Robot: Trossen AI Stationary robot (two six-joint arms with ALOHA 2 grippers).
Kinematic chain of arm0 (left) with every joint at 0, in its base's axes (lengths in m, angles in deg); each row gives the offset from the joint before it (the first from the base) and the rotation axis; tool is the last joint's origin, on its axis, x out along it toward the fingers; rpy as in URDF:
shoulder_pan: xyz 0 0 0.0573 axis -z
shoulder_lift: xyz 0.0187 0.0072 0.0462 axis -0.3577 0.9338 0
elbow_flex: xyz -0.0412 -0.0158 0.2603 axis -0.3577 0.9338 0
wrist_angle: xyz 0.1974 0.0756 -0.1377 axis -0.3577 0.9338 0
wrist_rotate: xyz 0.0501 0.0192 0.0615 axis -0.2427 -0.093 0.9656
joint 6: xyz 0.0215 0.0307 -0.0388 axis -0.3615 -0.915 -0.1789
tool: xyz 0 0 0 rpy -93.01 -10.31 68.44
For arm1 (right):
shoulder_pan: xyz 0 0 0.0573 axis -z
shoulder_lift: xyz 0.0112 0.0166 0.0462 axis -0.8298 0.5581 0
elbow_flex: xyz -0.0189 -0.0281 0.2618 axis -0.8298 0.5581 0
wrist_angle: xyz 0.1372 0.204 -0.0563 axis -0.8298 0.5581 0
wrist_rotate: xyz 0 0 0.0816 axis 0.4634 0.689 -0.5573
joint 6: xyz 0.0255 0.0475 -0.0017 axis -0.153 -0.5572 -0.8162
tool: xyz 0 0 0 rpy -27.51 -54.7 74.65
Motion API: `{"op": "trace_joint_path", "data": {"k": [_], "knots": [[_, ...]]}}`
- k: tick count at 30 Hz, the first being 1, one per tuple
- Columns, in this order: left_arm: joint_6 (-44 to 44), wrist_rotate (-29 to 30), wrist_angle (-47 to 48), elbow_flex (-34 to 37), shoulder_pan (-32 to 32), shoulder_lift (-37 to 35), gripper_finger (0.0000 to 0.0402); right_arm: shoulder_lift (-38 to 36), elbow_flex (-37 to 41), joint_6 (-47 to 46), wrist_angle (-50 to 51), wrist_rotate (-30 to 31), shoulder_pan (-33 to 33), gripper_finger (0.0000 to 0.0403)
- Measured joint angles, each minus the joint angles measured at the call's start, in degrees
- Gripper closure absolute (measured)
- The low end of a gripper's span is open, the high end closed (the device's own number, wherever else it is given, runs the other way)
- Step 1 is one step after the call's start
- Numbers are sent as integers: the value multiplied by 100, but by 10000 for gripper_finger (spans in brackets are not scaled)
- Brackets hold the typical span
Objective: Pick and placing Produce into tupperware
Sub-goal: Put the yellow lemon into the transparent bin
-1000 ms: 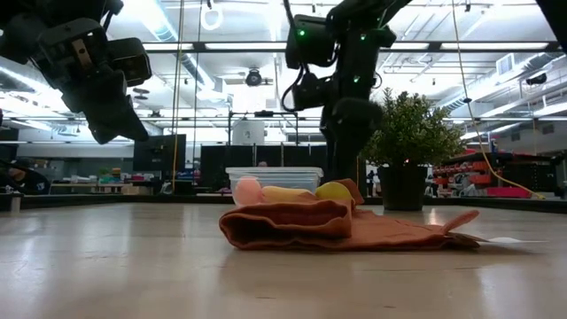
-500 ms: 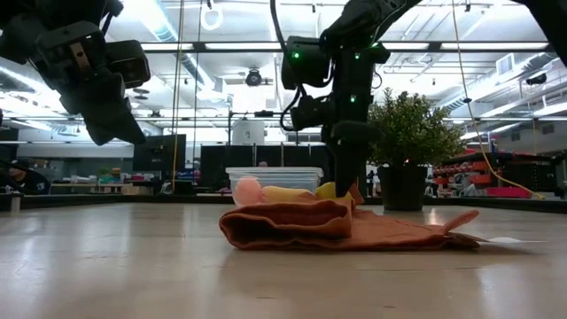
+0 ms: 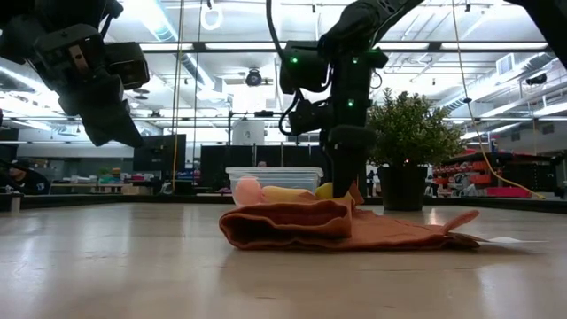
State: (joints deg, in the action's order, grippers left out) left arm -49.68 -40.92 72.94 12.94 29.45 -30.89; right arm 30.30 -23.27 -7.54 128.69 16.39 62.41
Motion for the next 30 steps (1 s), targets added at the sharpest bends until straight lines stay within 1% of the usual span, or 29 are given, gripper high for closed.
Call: {"op": "trace_joint_path", "data": {"k": [11, 16, 23, 26, 30], "knots": [[0, 0, 0, 0, 0, 0, 365, 0, 0, -17, -113, -7, 7, 129], [0, 0, 0, 1, 0, 0, 369, 0, 0, -17, -113, -7, 3, 158], [0, 0, 0, 0, 0, 0, 362, 0, -2, -17, -108, -5, -6, 199], [-2, 0, 0, 1, 0, 0, 365, 0, -2, -15, -105, -4, -17, 202], [-2, 0, 0, 0, 0, 0, 369, 0, -12, -11, -36, 85, -51, 196]]}}
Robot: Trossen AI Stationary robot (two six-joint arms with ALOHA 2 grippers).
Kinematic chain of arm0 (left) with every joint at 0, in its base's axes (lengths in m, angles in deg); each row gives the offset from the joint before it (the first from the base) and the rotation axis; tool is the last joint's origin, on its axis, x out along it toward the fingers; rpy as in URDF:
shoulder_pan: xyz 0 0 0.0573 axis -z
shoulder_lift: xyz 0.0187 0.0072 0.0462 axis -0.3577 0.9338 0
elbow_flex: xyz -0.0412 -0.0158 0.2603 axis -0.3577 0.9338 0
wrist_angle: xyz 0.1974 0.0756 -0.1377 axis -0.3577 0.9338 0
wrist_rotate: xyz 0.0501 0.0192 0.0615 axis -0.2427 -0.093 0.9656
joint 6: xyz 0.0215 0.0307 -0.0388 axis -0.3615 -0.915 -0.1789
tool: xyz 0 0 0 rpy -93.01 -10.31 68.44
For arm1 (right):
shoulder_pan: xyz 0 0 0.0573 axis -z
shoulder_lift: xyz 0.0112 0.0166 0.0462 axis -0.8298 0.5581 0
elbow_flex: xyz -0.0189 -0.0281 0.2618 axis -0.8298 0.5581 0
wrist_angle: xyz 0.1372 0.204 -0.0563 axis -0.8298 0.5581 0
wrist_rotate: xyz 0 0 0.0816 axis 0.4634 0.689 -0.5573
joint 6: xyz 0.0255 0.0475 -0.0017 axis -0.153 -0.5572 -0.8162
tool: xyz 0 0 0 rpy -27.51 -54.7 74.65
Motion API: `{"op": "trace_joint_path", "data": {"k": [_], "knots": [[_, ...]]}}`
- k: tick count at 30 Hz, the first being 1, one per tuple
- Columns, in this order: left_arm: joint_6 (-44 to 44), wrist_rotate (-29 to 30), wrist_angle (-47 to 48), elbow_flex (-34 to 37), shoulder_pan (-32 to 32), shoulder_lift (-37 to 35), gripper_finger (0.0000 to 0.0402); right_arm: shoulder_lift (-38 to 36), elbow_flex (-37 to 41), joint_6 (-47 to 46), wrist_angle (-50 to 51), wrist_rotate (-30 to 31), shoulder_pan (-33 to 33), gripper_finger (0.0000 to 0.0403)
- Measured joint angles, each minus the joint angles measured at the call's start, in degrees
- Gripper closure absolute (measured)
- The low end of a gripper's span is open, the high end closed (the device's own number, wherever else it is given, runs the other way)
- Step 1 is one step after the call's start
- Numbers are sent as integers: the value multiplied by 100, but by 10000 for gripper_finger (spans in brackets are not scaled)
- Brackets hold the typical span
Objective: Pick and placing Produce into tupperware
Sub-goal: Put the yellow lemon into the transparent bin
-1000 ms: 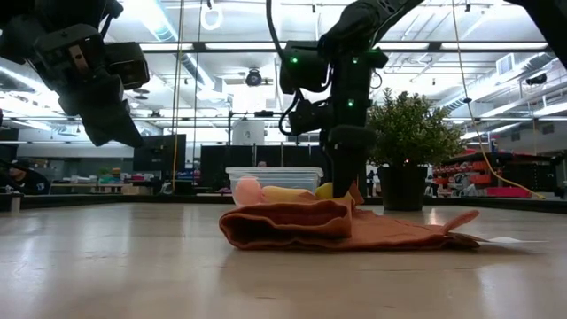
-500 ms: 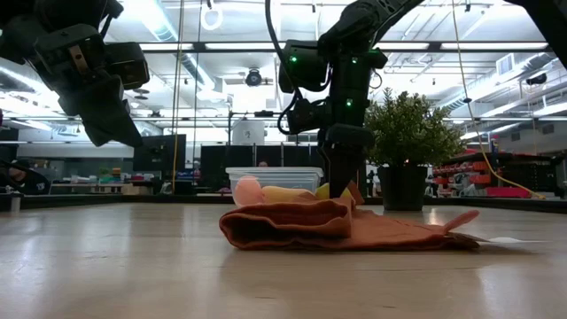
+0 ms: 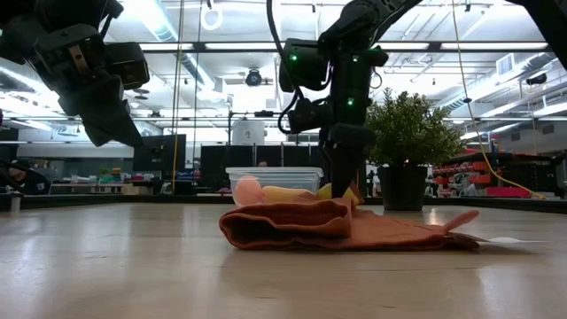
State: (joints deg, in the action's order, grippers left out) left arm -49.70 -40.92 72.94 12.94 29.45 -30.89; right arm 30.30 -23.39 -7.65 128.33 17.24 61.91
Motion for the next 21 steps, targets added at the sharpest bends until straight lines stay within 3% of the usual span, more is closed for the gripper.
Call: {"op": "trace_joint_path", "data": {"k": [21], "knots": [[-42, 1, 2, 1, -1, 0, 362, -4, -1349, 428, 955, -4, -276, 196]]}}
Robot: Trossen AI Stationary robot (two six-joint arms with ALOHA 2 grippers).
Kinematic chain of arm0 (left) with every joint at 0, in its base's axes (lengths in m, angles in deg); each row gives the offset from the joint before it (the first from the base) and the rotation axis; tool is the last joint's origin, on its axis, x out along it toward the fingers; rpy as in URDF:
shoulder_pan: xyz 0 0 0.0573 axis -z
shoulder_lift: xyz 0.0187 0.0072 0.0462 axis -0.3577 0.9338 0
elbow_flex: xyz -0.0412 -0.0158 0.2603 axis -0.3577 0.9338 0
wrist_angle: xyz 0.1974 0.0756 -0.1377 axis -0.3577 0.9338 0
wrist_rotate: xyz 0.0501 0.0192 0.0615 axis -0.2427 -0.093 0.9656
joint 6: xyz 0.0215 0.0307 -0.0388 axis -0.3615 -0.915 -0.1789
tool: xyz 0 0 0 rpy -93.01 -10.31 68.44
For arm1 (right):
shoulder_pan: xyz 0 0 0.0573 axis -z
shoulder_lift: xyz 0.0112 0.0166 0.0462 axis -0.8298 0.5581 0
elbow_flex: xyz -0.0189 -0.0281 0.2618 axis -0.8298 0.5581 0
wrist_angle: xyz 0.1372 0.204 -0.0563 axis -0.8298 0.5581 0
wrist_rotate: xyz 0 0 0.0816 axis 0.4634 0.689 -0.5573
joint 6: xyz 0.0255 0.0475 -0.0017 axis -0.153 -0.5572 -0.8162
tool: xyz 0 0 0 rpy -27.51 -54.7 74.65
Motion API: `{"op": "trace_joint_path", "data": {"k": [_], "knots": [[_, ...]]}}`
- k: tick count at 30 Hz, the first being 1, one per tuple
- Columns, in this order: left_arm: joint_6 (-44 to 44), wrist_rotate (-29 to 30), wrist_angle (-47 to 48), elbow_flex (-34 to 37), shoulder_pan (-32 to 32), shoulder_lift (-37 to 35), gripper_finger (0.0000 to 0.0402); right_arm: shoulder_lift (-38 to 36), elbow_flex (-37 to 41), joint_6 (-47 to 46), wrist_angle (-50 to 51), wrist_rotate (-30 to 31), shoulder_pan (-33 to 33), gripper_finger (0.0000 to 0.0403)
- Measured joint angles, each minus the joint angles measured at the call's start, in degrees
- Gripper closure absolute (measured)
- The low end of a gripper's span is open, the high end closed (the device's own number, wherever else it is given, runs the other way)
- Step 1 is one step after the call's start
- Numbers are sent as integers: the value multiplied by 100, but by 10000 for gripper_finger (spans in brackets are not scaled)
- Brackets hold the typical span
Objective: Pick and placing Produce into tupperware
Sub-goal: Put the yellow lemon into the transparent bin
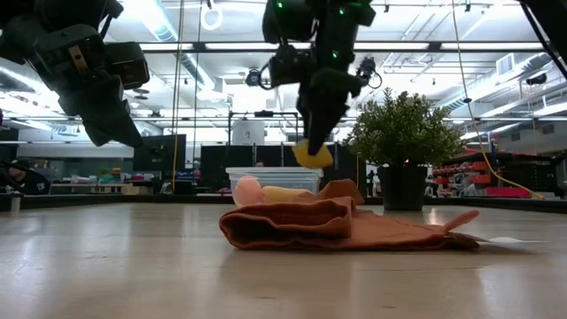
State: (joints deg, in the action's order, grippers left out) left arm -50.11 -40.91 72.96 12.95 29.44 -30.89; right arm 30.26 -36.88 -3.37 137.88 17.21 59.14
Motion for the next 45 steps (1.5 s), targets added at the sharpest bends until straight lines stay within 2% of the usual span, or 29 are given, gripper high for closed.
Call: {"op": "trace_joint_path", "data": {"k": [7, 20, 27, 31, 36, 39, 45], "knots": [[-17, -1, 2, -1, 1, 0, 366, 0, -353, 149, -180, 101, 97, 196], [7, -1, 2, -1, 0, 0, 366, 0, -981, 189, -1103, 109, 721, 195], [9, -2, 2, -1, 1, 0, 362, 7, -1388, 191, -1274, 110, 1090, 195], [21, -2, 2, 0, -1, 0, 362, 480, -2247, 388, -881, 112, 1226, 195], [52, -5, 45, -1, -1, 0, 367, 1664, -4222, 694, 224, 125, 1345, 195], [157, -5, 57, -1, 5, -1, 365, 1651, -3750, 351, 121, 41, 1510, 195], [204, -3, 92, -1, 10, 0, 363, 1862, -3698, -44, 370, 0, 1820, 195]]}}
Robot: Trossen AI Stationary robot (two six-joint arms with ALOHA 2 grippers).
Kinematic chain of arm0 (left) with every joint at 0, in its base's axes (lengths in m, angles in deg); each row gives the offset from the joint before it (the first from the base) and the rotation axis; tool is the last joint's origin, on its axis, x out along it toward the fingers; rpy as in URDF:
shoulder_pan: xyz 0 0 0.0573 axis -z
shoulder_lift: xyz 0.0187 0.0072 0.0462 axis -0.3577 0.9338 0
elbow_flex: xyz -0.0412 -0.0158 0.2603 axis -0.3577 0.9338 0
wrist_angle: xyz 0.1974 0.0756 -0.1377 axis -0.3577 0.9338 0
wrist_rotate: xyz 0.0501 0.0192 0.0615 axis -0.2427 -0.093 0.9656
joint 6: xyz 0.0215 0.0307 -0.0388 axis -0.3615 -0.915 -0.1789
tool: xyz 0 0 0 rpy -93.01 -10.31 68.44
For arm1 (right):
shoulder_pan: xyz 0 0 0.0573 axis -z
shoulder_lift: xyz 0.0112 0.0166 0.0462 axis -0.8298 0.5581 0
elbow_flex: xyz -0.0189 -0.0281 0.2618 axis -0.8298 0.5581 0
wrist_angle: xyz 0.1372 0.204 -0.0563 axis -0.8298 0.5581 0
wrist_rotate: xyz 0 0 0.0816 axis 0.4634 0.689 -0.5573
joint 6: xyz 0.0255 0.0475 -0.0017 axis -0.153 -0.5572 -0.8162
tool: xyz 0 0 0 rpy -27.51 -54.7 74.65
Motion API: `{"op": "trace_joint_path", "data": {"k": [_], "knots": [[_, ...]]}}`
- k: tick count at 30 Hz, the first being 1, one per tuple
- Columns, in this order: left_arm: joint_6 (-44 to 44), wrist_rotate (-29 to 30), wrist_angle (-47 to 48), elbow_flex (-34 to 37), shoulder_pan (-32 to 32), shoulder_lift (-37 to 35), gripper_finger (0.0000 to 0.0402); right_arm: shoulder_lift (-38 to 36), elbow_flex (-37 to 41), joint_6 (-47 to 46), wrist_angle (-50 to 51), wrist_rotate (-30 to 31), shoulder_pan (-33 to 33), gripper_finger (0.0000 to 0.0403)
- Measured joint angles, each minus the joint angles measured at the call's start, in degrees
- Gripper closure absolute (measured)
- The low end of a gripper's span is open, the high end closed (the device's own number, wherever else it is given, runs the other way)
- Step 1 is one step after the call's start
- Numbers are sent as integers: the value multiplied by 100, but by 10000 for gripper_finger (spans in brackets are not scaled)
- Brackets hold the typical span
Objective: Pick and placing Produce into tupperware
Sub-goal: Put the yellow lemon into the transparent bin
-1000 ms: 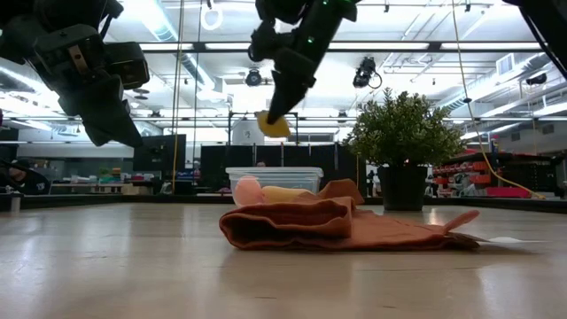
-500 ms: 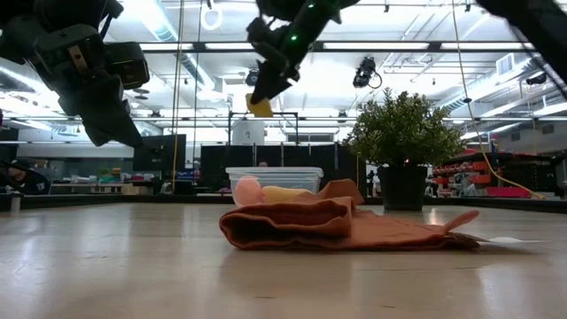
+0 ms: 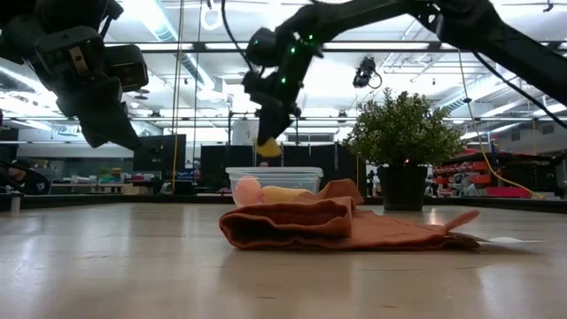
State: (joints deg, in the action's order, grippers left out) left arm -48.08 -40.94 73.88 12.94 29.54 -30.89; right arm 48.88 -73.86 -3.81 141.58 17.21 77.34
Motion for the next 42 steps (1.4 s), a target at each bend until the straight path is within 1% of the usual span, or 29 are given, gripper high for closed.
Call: {"op": "trace_joint_path", "data": {"k": [5, 11, 15, 22, 33, 38, 40, 42], "knots": [[0, 0, 39, 0, 0, -2, 367, 139, -6, -473, -265, -73, 88, 195], [37, 0, 109, 0, 0, 0, 361, 384, 10, -526, -409, -160, 117, 195], [41, 0, 131, 0, 0, -1, 364, 462, -6, -571, -514, -242, 115, 195], [46, -1, 167, 0, 0, -2, 364, 540, -1, -581, -248, -240, 202, 195], [46, -1, 185, 0, 0, -2, 367, 586, 1, -534, -241, -240, 277, 195], [46, 0, 186, 0, 0, 0, 361, 639, -1, -527, -132, -365, 272, 195], [48, -1, 190, 0, 0, -2, 362, 688, 9, -549, 89, -410, 273, 195], [48, -1, 188, 0, 0, -2, 364, 759, 10, -510, 30, -406, 261, 195]]}}
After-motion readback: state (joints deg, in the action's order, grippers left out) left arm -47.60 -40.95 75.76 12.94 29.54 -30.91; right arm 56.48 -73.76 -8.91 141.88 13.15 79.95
